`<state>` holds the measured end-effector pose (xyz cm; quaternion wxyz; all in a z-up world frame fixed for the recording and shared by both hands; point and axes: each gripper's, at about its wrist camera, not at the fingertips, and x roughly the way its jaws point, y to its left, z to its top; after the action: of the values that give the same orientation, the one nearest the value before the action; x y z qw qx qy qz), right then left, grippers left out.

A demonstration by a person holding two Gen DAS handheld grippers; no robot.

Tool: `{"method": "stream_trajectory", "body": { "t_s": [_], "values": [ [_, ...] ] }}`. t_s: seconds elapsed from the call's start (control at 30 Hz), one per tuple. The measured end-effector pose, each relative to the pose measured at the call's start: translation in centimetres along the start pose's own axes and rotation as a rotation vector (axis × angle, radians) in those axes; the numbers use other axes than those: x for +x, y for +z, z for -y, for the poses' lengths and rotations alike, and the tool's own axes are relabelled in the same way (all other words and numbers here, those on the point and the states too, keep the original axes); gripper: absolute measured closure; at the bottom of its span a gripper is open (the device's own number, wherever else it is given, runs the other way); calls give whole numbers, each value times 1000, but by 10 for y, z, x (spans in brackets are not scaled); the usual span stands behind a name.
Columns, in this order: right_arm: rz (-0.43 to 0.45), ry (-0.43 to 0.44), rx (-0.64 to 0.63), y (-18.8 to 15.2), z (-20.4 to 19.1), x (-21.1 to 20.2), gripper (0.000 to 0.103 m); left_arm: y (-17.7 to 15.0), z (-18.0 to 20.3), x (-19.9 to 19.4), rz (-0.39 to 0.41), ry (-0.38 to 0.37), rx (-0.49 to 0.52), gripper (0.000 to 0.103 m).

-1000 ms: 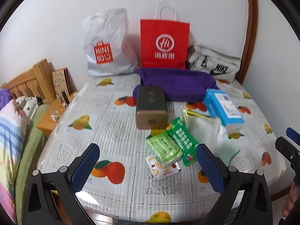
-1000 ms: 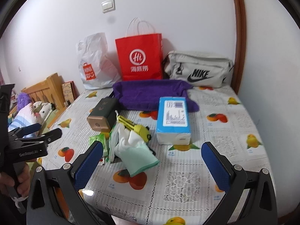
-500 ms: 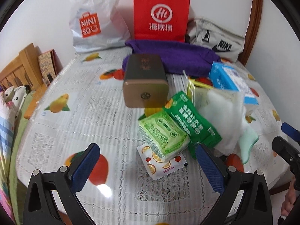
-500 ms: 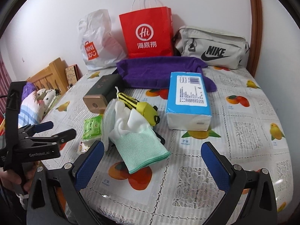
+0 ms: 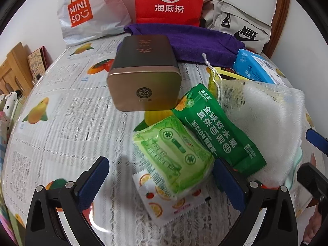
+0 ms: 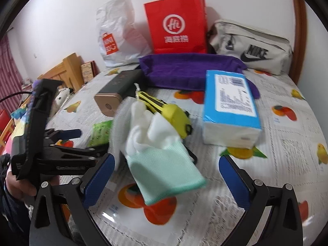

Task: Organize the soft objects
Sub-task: 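Grasp the white glove with the right tool while the left tool grasps the green wipes pack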

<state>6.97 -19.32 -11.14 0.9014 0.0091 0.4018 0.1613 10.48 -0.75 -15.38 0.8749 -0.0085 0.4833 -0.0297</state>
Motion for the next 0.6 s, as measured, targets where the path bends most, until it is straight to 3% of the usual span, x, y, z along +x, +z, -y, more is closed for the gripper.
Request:
{"method": "stream_trajectory", "body": {
  "t_s": [0.13, 0.2, 0.27, 0.4, 0.47, 0.6],
  "values": [
    [-5, -15, -66, 5, -12, 12, 7, 3, 0, 5, 2, -18, 13, 5],
    [-17, -3, -83, 5, -14, 18, 19, 3, -2, 4, 13, -37, 7, 13],
    [-34, 11, -92, 5, -14, 23, 41, 5, -4, 4, 19, -62, 1, 27],
    [-23, 3, -108, 4, -14, 20, 56, 3, -4, 1, 34, -75, 22, 31],
    [-6, 15, -108, 4, -14, 14, 77, 3, -6, -1, 39, -67, 23, 34],
    [37, 54, -74, 5, -5, -5, 81, 4, -16, -8, 58, -52, -1, 36]
  ]
}}
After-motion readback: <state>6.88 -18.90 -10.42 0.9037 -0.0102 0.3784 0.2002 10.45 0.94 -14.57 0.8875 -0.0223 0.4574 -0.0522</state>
